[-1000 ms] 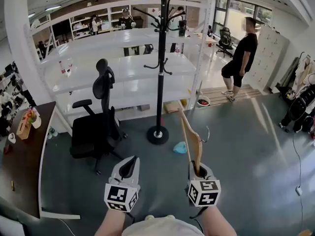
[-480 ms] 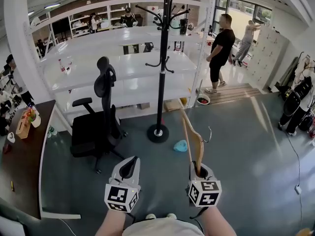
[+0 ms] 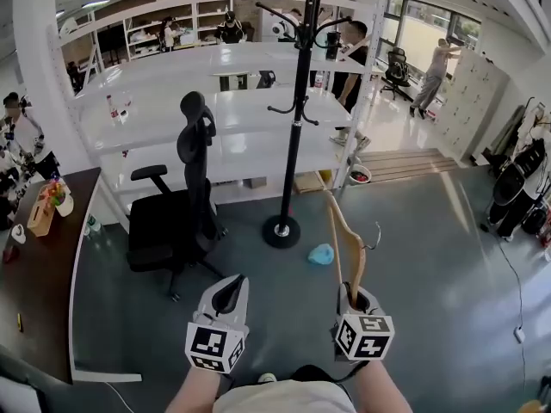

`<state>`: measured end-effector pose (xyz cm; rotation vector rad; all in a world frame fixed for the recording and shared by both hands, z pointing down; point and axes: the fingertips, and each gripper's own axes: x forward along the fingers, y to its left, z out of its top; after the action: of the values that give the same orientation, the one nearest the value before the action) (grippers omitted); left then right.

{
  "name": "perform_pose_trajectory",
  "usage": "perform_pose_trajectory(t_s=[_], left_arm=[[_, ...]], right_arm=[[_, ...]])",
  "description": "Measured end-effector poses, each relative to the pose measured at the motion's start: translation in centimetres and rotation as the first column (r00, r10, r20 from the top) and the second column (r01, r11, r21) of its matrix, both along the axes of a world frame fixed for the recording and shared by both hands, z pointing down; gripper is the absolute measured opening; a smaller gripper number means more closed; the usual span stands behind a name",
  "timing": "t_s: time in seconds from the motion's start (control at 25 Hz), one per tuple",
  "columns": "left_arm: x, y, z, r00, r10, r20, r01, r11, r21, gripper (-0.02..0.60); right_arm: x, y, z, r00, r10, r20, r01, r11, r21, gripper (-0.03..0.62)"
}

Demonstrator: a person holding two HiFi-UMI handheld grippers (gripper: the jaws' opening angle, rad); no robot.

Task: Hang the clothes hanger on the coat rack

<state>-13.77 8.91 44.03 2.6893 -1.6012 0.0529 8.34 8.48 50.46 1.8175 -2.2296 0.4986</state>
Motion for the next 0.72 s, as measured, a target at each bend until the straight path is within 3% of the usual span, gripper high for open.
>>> perform_pose_trajectory(t_s=[0.32, 0.72], left_arm=[[-3.1, -2.9, 1.5, 0.998, -0.057, -0.009, 0.057, 0.998, -0.027, 0.000], [-1.5, -12.2, 1.8, 0.996, -0.081, 0.024, 0.082, 0.996, -0.023, 0.000]], right_arm=[[-1.9, -3.0, 0.7, 1.000, -0.024, -0.005, 0.024, 1.000, -0.011, 0.028], [0.1, -13.5, 1.4, 0.999, -0.046, 0.014, 0.047, 0.999, -0.011, 0.028]])
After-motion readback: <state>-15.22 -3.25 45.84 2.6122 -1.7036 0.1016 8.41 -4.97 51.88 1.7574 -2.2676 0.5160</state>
